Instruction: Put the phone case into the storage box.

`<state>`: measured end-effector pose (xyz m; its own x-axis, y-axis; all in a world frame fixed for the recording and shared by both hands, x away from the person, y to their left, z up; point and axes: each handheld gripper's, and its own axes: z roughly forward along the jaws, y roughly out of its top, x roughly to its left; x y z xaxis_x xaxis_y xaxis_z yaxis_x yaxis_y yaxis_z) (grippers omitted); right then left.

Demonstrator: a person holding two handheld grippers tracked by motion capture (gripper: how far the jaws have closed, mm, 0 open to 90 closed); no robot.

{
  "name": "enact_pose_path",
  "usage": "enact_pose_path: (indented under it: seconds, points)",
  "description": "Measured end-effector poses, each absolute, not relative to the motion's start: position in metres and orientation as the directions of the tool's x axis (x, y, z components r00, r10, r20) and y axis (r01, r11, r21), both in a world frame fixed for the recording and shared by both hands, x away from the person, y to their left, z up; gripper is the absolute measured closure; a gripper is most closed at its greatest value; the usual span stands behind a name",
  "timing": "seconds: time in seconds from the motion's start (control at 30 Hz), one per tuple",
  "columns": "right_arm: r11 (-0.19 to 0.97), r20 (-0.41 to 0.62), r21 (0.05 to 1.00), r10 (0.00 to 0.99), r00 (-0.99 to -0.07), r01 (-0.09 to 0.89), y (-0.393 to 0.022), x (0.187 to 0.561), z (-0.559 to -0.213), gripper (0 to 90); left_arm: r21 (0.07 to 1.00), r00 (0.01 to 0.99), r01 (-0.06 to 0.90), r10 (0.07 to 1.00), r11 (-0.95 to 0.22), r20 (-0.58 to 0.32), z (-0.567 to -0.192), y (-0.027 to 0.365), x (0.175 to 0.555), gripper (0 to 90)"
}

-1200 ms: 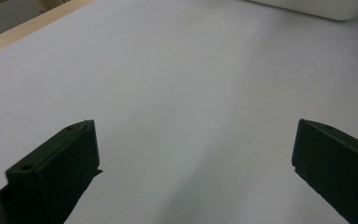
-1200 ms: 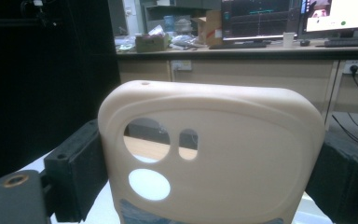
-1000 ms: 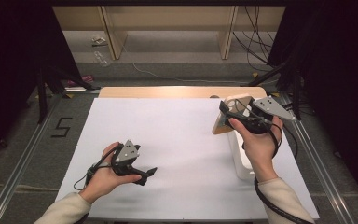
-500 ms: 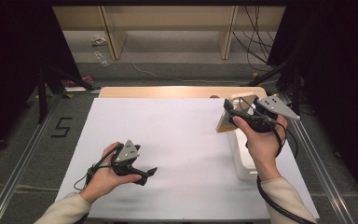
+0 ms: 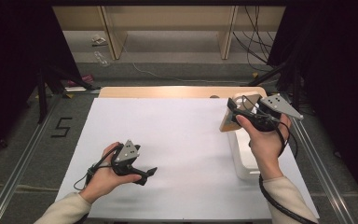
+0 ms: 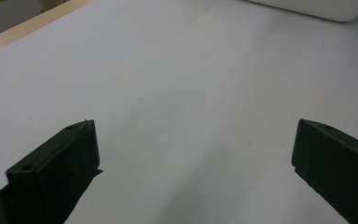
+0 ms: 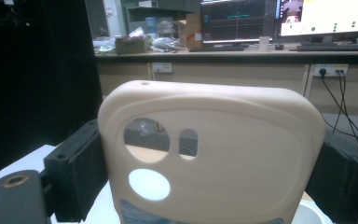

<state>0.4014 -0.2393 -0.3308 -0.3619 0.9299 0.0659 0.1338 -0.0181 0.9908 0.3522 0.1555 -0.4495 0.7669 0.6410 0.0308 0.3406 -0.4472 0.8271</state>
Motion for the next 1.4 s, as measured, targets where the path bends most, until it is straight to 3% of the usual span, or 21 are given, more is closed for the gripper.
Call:
enact_pose_path:
  seconds: [1.4]
  points:
    - [0.006,0.034,0.99,0.958,-0.285,0.139,-0.257,0.407,-0.332,12.2,0.826,0.765,0.347,0.644,-0.444,0.025,-0.45,0.156,0.353,0.8]
